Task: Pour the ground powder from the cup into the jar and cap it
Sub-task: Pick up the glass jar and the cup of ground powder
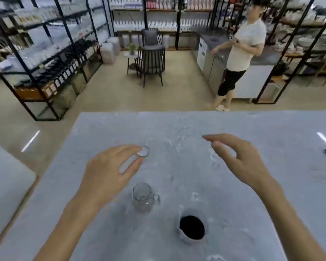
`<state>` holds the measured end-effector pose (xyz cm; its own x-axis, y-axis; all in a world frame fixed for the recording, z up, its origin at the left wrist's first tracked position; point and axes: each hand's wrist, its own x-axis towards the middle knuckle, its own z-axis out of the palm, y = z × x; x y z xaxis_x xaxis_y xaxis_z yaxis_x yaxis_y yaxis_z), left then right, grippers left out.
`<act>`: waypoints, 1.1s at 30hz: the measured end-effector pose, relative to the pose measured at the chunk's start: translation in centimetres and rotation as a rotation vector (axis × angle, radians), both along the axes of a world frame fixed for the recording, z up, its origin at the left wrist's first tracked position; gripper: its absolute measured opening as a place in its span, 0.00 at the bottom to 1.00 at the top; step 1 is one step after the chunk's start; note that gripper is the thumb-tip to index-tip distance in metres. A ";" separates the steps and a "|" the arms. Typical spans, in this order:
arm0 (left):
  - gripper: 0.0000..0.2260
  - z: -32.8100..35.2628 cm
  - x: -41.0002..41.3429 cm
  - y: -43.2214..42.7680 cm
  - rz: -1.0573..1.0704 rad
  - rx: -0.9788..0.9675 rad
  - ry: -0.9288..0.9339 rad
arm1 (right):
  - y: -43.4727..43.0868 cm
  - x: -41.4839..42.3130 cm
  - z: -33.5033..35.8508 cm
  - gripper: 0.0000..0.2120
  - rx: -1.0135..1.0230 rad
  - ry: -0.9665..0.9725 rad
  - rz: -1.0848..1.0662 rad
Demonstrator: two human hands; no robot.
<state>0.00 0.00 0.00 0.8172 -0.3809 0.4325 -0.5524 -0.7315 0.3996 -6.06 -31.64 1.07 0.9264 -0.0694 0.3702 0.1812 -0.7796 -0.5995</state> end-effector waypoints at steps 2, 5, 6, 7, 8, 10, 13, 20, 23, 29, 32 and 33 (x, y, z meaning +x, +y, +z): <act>0.20 -4.0 -2.1 1.1 0.041 0.028 0.136 | 1.0 -2.3 -4.7 0.17 0.089 0.177 -0.035; 0.25 -10.3 -6.2 3.3 0.073 0.171 0.447 | 2.7 -7.7 -11.9 0.13 0.246 0.405 -0.071; 0.25 -11.6 -7.1 4.0 0.099 0.200 0.482 | 3.3 -9.0 -13.2 0.12 0.282 0.440 -0.090; 0.25 -12.7 -7.7 4.7 0.123 0.203 0.501 | 3.8 -9.9 -14.1 0.12 0.310 0.479 -0.108; 0.25 -13.4 -8.2 5.2 0.150 0.201 0.528 | 4.1 -10.4 -14.7 0.12 0.303 0.492 -0.108; 0.26 -14.3 -8.7 6.0 0.161 0.207 0.545 | 4.8 -10.8 -15.1 0.14 0.283 0.534 -0.101; 0.27 -14.6 -7.9 6.7 0.167 0.210 0.537 | 6.1 -9.8 -14.4 0.14 0.216 0.523 -0.050; 0.15 -18.0 -4.2 5.0 0.294 -0.269 0.789 | 11.8 -2.8 -16.5 0.34 0.517 0.678 -0.023; 0.19 -19.2 -3.8 2.6 0.283 -0.511 0.975 | 15.0 2.1 -17.8 0.42 0.633 0.754 -0.044; 0.26 -19.3 -4.1 -0.7 0.164 -0.734 1.086 | 17.5 6.7 -19.0 0.44 0.765 0.889 -0.085; 0.31 -19.5 -2.6 -0.8 0.101 -0.817 1.197 | 18.5 4.8 -19.5 0.37 0.846 0.882 -0.111; 0.33 -19.6 -1.9 -0.5 0.097 -0.838 1.242 | 19.0 3.7 -19.7 0.33 0.888 0.892 -0.109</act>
<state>-1.86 -0.52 -19.57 0.8244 -0.3052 -0.4767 0.4792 -0.0722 0.8748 -2.37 -12.62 -18.64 0.8034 -0.0646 -0.5920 -0.5946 -0.0317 -0.8034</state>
